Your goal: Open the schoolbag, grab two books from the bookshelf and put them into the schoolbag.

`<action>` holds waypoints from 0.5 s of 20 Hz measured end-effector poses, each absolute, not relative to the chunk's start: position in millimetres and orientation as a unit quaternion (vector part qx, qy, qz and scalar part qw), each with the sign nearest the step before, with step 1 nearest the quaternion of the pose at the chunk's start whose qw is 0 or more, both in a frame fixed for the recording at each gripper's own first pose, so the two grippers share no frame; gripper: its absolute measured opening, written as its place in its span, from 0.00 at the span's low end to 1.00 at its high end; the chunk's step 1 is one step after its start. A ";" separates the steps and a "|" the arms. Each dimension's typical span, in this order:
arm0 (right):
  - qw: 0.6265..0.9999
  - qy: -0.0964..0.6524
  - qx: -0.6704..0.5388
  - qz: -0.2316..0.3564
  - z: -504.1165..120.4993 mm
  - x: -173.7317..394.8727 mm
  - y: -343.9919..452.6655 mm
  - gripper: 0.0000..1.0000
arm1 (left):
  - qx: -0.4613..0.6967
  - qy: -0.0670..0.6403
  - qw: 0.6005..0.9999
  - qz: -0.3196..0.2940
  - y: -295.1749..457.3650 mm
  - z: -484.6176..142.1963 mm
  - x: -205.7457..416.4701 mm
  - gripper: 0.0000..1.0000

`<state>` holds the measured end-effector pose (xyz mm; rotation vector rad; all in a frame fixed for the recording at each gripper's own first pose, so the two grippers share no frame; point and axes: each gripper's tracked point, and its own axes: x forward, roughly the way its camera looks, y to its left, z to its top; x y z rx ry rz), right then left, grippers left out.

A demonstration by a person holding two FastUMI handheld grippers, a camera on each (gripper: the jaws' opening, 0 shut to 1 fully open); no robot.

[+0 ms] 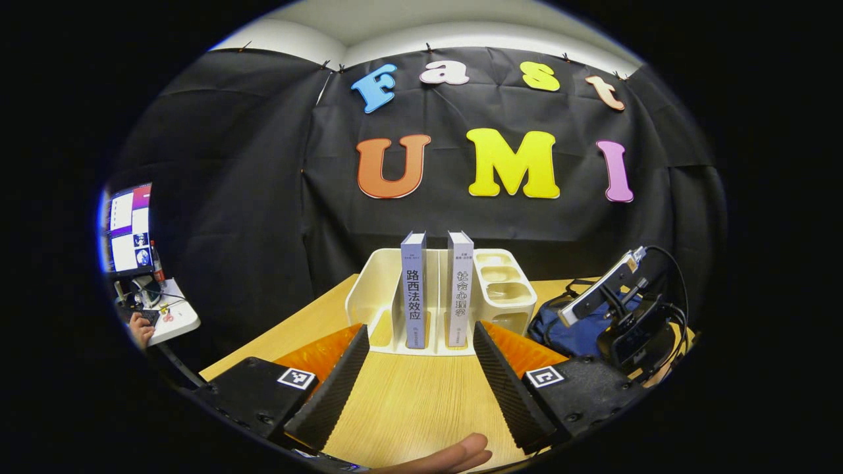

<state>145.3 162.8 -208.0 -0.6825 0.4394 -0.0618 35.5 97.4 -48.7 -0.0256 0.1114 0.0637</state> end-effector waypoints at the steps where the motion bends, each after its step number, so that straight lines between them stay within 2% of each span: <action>1: 0.924 0.215 -0.316 -0.034 -205.9 147.4 161.3 0.81 | -0.007 0.052 0.998 0.031 98.3 -46.8 35.4 1.00; 2: 0.927 0.218 -0.302 -0.035 -206.4 149.8 160.0 0.77 | -0.004 0.047 0.998 0.033 100.5 -44.6 35.7 1.00; 3: 0.927 0.226 -0.296 -0.032 -209.4 151.9 158.1 0.68 | -0.004 0.045 0.998 0.034 102.7 -43.9 34.9 1.00; 4: 0.930 0.231 -0.283 -0.034 -211.2 157.1 156.8 0.71 | -0.006 0.046 0.998 0.035 104.2 -43.0 35.8 0.99; 5: 0.933 0.237 -0.271 -0.026 -211.7 155.0 158.3 0.45 | -0.009 0.046 0.998 0.033 102.5 -45.3 36.5 1.00; 6: 0.934 0.237 -0.267 -0.026 -209.4 155.7 157.5 0.49 | -0.011 0.049 0.998 0.027 99.4 -45.3 35.8 0.99; 8: 0.937 0.220 -0.269 -0.023 -197.6 159.4 155.8 0.19 | -0.012 0.052 0.998 0.018 92.6 -46.9 35.9 0.99; 9: 0.938 0.222 -0.266 -0.019 -195.9 160.0 154.7 0.10 | -0.010 0.052 0.998 0.017 91.2 -46.9 36.8 0.99; 10: 0.940 0.224 -0.257 -0.015 -193.8 158.9 152.3 0.10 | -0.007 0.053 0.998 0.015 90.0 -47.6 37.0 1.00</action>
